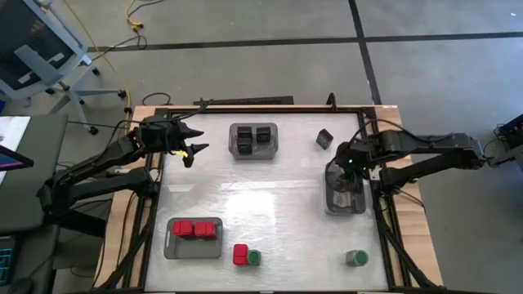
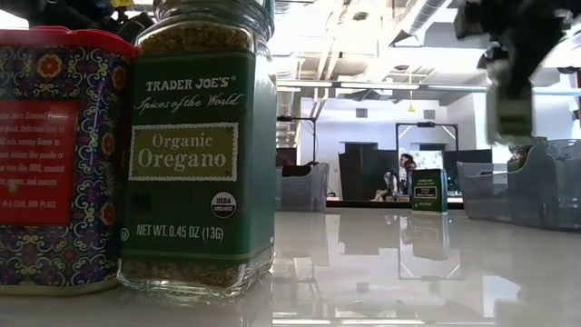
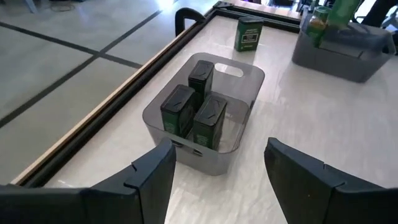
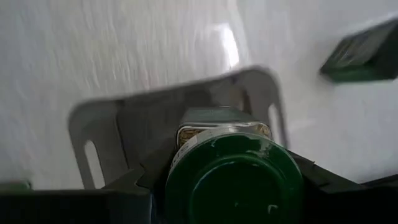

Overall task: Sort spices by type
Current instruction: Put the top right green seasoning bottle into the middle right black transparent bin

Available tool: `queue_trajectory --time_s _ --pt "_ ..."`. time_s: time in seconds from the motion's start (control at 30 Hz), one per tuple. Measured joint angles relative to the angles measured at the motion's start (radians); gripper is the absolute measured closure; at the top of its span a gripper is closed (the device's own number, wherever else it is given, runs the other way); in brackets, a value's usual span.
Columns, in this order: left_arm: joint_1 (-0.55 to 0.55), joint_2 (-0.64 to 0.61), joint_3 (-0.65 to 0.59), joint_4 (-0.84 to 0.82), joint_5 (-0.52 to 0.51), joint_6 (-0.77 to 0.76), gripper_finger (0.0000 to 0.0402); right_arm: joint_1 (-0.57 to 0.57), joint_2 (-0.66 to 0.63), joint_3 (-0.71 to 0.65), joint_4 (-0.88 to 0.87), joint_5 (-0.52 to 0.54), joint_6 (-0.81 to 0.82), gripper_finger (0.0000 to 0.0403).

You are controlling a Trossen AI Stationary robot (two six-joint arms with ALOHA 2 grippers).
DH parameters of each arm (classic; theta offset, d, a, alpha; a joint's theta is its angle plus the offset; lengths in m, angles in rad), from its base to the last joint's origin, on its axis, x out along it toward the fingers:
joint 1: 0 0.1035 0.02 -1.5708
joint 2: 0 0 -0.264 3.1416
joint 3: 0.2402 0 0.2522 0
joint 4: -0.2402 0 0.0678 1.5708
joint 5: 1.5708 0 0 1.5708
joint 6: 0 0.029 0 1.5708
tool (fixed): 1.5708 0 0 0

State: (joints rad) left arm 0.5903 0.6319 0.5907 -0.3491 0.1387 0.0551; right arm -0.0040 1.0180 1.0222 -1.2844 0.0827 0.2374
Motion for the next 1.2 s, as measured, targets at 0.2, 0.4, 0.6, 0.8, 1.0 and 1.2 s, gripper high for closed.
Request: queue_trajectory --time_s 0.2,0.4,0.6,0.8,1.0,1.2 --pt "-0.001 0.0 0.0 0.0 0.0 -0.016 0.0166 0.004 -0.014 -0.129 0.142 -0.01 -0.042 0.0184" --pt "-0.002 0.0 0.0 0.0 0.001 -0.019 0.0166 -0.013 -0.011 -0.188 0.224 -0.013 -0.106 0.0184" --pt "-0.002 0.0 0.0 0.0 0.001 -0.017 0.0166 -0.037 -0.011 -0.25 0.276 -0.014 -0.134 0.0184" --pt "-0.002 0.0 0.0 0.0 0.001 -0.016 0.0166 -0.073 0.004 -0.275 0.324 -0.017 -0.156 0.0184" --pt "-0.002 0.0 0.0 -0.001 0.001 -0.015 0.0166 -0.14 0.028 -0.276 0.314 -0.053 -0.181 0.0183" --pt "-0.002 0.0 0.0 -0.001 0.004 -0.016 0.0166 -0.172 0.078 -0.275 0.303 -0.062 -0.219 0.0184"
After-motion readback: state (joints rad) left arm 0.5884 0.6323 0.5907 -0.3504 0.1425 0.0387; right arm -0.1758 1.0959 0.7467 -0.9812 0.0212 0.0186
